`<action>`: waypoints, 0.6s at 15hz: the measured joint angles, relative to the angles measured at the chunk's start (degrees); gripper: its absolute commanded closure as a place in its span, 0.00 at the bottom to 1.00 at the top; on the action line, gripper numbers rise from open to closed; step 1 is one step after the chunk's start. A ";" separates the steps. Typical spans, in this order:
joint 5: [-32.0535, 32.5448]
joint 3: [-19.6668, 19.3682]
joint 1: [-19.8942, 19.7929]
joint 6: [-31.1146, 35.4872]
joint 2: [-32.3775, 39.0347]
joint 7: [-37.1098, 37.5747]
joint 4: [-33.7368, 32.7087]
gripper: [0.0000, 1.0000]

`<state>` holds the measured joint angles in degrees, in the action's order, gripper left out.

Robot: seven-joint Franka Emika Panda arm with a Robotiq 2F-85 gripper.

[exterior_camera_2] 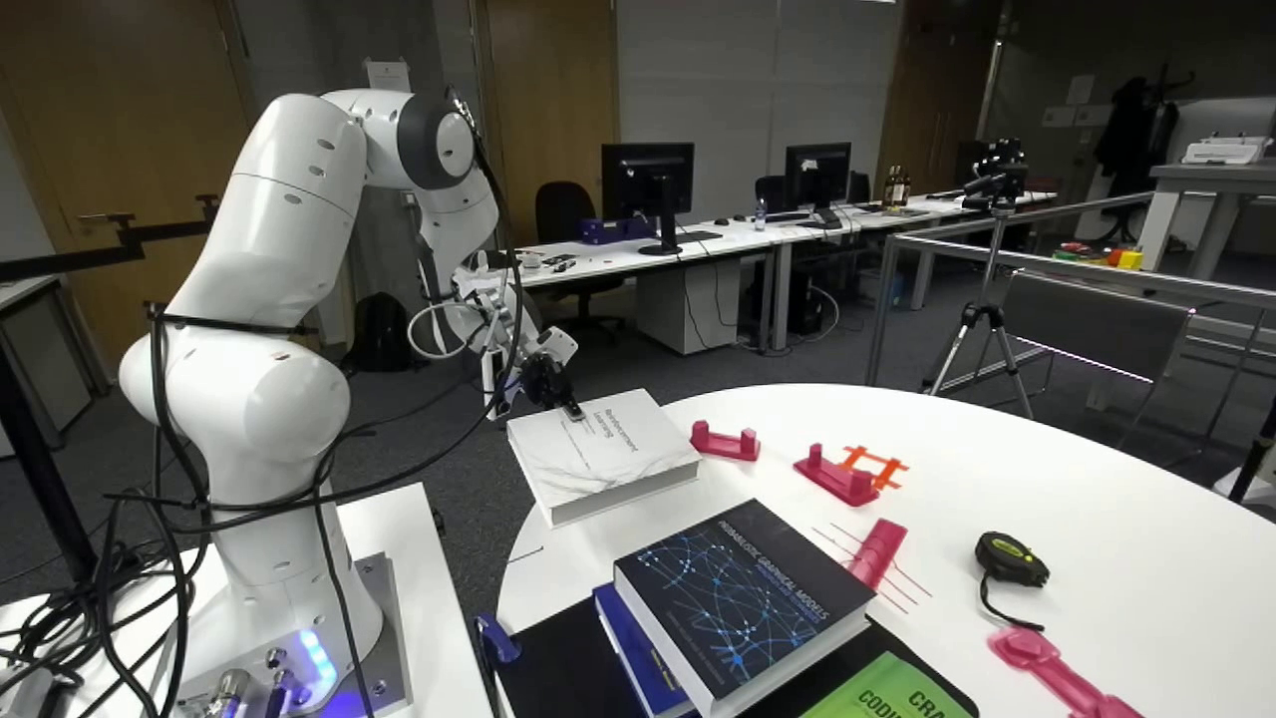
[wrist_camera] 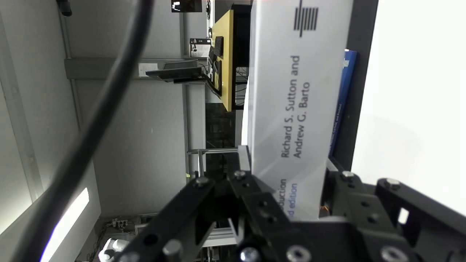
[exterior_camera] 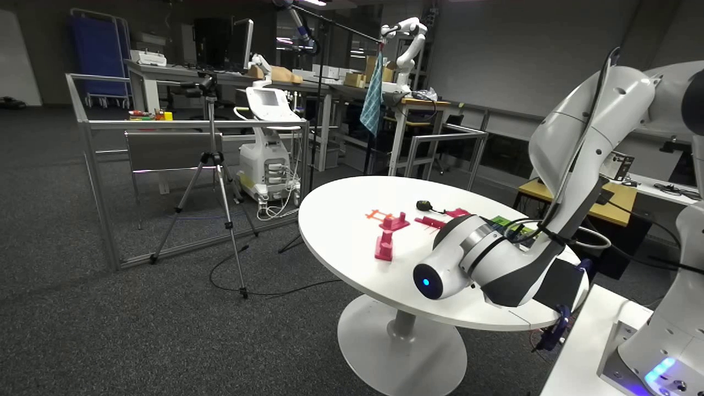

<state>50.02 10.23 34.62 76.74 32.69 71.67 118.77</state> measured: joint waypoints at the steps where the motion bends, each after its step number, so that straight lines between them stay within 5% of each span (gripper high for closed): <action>1: 0.00 0.00 0.00 0.00 0.00 0.00 0.00 0.56; 2: 0.00 0.00 0.00 0.00 0.00 0.00 0.00 0.81; 9: 0.02 1.25 -1.05 6.08 3.38 0.00 -0.98 0.81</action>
<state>50.04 11.49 33.57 82.82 36.07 71.67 117.79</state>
